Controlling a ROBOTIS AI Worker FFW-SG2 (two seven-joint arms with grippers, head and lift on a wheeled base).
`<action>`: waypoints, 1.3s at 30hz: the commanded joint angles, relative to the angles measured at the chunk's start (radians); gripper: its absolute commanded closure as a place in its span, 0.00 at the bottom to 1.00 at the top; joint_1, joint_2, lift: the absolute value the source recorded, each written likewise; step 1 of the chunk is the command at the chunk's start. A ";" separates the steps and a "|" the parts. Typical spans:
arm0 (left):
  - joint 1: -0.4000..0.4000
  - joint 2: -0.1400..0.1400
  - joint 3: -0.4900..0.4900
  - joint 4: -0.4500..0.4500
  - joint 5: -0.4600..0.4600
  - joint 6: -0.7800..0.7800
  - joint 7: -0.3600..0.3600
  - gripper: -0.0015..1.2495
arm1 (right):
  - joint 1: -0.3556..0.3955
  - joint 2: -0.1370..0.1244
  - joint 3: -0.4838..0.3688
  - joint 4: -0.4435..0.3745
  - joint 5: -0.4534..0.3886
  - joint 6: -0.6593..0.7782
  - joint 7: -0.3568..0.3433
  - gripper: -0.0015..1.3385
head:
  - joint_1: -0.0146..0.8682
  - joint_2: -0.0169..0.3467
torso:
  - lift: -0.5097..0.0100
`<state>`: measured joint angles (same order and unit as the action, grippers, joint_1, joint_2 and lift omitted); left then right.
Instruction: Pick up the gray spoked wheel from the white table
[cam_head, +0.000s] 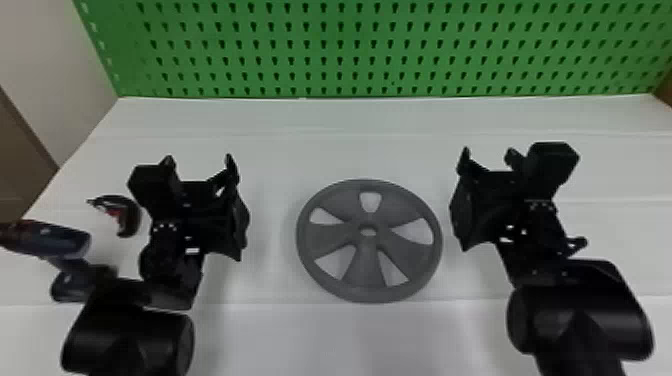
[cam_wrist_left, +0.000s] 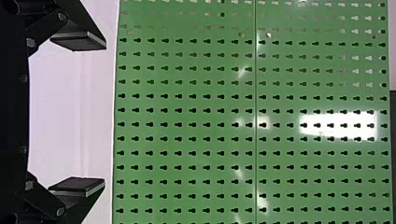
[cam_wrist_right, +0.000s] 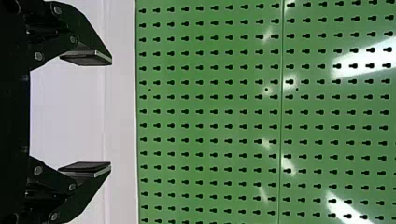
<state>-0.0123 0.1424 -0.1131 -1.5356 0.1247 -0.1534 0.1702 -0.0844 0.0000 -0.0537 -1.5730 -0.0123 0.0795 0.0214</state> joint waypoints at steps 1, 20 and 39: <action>0.000 -0.001 0.001 0.000 0.001 0.000 0.000 0.19 | 0.000 0.001 0.000 -0.001 0.000 0.002 0.000 0.35 | 0.89 0.17 | 0.79; 0.000 0.000 0.000 0.000 0.007 0.000 0.000 0.19 | -0.005 0.001 -0.003 -0.001 -0.011 0.012 0.000 0.35 | 0.89 0.17 | 0.79; 0.003 0.000 0.003 0.000 0.010 -0.002 0.000 0.19 | -0.064 0.001 -0.002 -0.058 -0.026 0.209 0.000 0.35 | 0.89 0.17 | 0.79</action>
<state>-0.0099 0.1419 -0.1107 -1.5355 0.1344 -0.1549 0.1702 -0.1266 0.0000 -0.0555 -1.6058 -0.0369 0.1926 0.0214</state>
